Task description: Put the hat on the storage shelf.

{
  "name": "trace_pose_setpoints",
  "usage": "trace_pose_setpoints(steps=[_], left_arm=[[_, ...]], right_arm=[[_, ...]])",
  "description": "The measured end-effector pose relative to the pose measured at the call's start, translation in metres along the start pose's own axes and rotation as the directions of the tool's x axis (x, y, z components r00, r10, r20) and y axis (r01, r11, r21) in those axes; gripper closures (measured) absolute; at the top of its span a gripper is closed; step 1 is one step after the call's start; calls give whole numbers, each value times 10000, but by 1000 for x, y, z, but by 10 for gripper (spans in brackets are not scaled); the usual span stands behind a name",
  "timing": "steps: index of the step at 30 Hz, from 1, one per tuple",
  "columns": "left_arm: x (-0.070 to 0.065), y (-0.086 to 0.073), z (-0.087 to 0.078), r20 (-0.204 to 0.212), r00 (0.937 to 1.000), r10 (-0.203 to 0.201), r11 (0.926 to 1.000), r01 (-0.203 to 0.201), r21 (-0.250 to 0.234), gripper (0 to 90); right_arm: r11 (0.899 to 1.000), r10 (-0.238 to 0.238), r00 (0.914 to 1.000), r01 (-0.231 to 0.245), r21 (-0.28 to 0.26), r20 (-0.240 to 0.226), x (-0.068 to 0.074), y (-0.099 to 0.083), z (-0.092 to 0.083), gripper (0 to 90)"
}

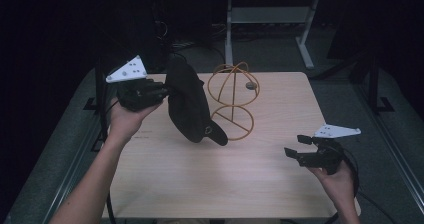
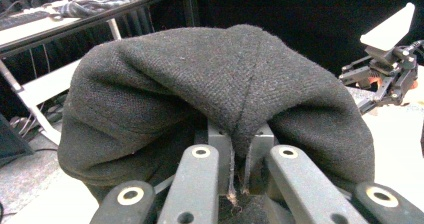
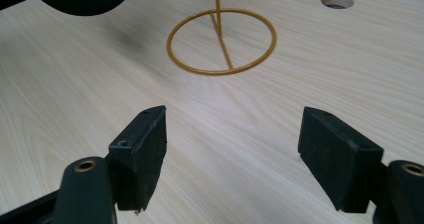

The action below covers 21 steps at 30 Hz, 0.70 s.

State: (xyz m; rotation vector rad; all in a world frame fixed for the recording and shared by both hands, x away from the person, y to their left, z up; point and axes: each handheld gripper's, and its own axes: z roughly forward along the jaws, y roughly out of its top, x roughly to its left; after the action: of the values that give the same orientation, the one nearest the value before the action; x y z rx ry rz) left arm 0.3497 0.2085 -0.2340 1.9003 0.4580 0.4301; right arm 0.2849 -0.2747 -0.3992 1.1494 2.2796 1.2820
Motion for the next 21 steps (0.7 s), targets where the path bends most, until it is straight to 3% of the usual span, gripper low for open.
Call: trace_pose_setpoints(steps=[14, 21], left_arm=[[12, 32, 25, 39, 9998, 180, 9997, -181, 174, 855], [21, 58, 37, 102, 9997, 207, 9995, -210, 249, 855]], right_arm=[[9990, 301, 9992, -292, -345, 269, -12, -8, -12, 269], [9982, 385, 9986, -368, -476, 361, -15, -9, -15, 264]])
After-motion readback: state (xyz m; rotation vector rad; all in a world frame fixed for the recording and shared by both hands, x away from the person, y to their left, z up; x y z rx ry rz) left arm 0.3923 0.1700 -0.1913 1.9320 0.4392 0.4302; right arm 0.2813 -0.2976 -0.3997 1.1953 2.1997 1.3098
